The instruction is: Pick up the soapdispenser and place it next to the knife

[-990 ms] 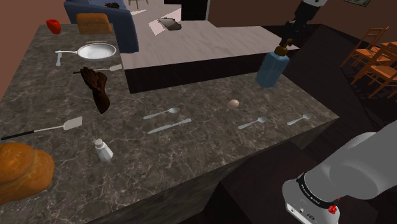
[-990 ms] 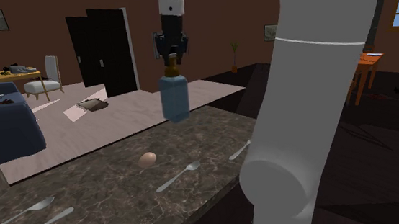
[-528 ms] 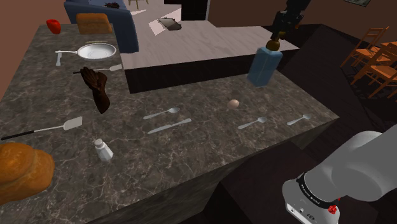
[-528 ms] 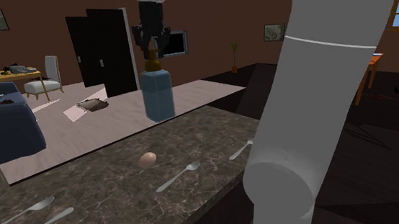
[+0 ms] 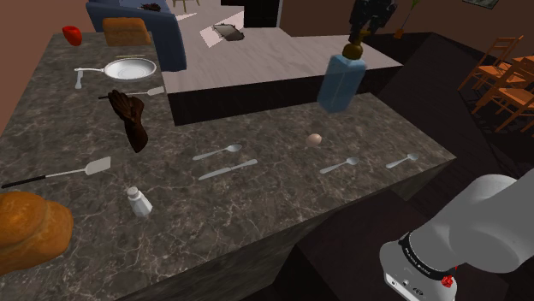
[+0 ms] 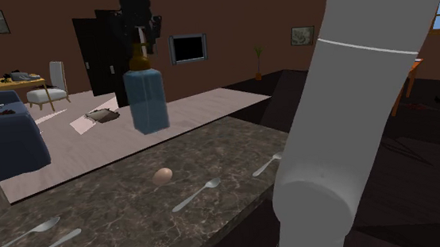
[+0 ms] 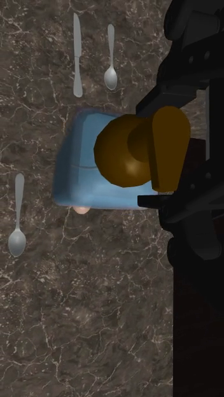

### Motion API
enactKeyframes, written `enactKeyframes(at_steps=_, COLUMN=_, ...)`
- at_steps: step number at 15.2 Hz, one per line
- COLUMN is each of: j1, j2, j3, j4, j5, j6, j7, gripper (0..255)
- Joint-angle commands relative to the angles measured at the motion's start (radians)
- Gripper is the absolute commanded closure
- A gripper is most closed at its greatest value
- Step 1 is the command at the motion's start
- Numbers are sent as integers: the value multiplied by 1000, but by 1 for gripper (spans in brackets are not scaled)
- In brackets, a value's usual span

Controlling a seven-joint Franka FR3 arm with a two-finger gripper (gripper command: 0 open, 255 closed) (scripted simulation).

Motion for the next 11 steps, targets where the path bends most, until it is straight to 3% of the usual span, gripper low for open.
enactKeyframes(at_steps=1, j1=19, j2=0, j3=29, j4=25, j5=2, j6=-23, j7=49, gripper=255)
enactKeyframes(at_steps=11, j1=111, j2=115, j3=154, j4=289, j5=20, j6=-166, j7=272, gripper=255)
